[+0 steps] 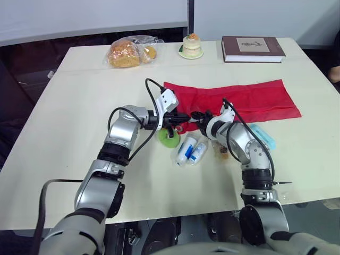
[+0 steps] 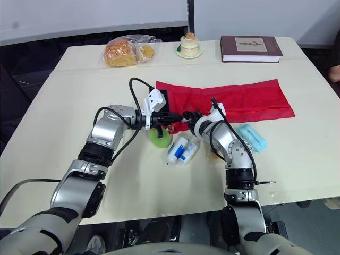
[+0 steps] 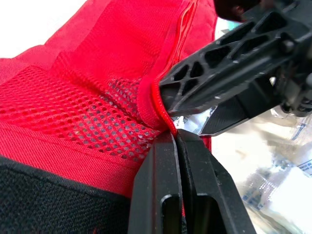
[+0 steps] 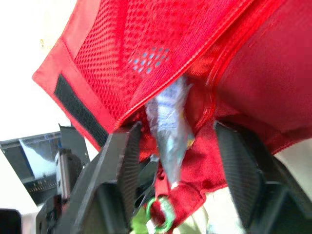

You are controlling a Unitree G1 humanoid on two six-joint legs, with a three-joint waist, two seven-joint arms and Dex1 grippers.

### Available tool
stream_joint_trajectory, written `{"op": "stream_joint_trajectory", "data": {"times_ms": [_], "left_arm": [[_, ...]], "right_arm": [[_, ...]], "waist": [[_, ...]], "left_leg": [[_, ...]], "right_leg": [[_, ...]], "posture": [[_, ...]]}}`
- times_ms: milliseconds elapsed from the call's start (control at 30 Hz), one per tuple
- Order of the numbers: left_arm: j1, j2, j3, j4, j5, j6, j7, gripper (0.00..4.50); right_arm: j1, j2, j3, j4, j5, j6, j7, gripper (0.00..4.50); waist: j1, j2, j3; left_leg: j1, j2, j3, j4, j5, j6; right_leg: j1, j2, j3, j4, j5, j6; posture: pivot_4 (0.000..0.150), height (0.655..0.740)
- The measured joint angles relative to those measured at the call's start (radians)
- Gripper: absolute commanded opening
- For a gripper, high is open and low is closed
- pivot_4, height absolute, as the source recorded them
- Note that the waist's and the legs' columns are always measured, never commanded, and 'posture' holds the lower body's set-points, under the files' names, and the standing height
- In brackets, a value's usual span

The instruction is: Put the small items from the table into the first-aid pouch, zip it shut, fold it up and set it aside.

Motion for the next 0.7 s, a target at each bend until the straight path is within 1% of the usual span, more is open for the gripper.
{"op": "stream_joint_trajectory", "data": {"times_ms": [233, 300, 400, 467, 500, 533, 567, 633, 700], "left_arm": [[-0.02, 0.0, -0.002, 0.054, 0.008, -0.029, 0.004, 0.0], [-0.03, -0.002, -0.003, 0.073, 0.01, -0.044, 0.004, 0.0], [-0.042, -0.002, -0.007, 0.101, 0.015, -0.064, 0.004, 0.0], [-0.043, -0.002, -0.007, 0.114, 0.018, -0.071, 0.004, 0.0], [-0.043, -0.002, -0.007, 0.117, 0.018, -0.075, 0.004, 0.0], [-0.044, -0.002, -0.007, 0.118, 0.018, -0.078, 0.004, 0.0], [-0.045, -0.002, -0.007, 0.121, 0.019, -0.082, 0.003, 0.0], [-0.047, -0.002, -0.007, 0.127, 0.019, -0.09, 0.003, 0.0], [-0.05, -0.003, -0.008, 0.134, 0.02, -0.096, 0.003, 0.0]], "right_arm": [[0.049, -0.018, 0.038, -0.08, 0.0, 0.095, 0.001, 2.47], [0.06, -0.053, 0.054, -0.106, 0.002, 0.137, 0.014, 2.47], [0.074, -0.153, 0.087, -0.175, -0.012, 0.207, 0.079, 2.47], [0.075, -0.218, 0.102, -0.209, -0.046, 0.234, 0.137, 1.95], [0.074, -0.257, 0.117, -0.226, -0.077, 0.245, 0.173, 1.77], [0.073, -0.274, 0.128, -0.234, -0.092, 0.252, 0.19, 1.3], [0.069, -0.304, 0.149, -0.245, -0.129, 0.26, 0.226, 0.95], [0.04, -0.379, 0.209, -0.269, -0.246, 0.259, 0.336, 0.05], [0.002, -0.416, 0.26, -0.28, -0.336, 0.254, 0.417, 0.05]], "waist": [[0.001, 0.0, 0.0], [0.003, 0.0, 0.0], [0.005, 0.0, 0.0], [0.005, 0.0, 0.0], [0.005, 0.0, 0.0], [0.005, 0.0, 0.0], [0.005, 0.0, 0.0], [0.005, 0.0, 0.0], [0.004, 0.0, 0.0]], "left_leg": [[0.0, 0.0, 0.0, 0.0, 0.0, 0.0], [0.0, 0.0, 0.0, 0.0, 0.0, 0.0], [-0.001, -0.001, 0.0, 0.0, 0.0, 0.0], [-0.001, 0.0, 0.001, 0.0, 0.0, 0.0], [-0.001, 0.0, 0.001, 0.0, 0.0, 0.0], [-0.001, 0.0, 0.001, 0.0, 0.0, 0.0], [-0.001, 0.0, 0.001, 0.0, 0.0, 0.0], [-0.001, 0.0, 0.001, 0.0, 0.0, 0.0], [-0.001, 0.0, 0.001, 0.0, 0.0, 0.0]], "right_leg": [[0.0, 0.0, 0.0, 0.0, 0.0, 0.0], [0.0, 0.0, 0.0, 0.0, 0.0, 0.0], [0.0, 0.0, 0.0, 0.0, 0.0, 0.0], [0.0, 0.0, 0.0, 0.0, 0.0, 0.0], [0.0, 0.0, 0.0, 0.0, 0.0, 0.0], [0.0, 0.0, 0.0, 0.0, 0.0, 0.0], [0.0, 0.0, 0.0, 0.0, 0.0, 0.0], [0.0, 0.0, 0.0, 0.0, 0.0, 0.0], [0.0, 0.0, 0.0, 0.0, 0.0, 0.0]], "posture": [[0.15, 0.7289], [0.15, 0.7289], [0.15, 0.7289], [0.15, 0.7289], [0.15, 0.7289], [0.15, 0.7289], [0.15, 0.7289], [0.15, 0.7289], [0.15, 0.7289]]}}
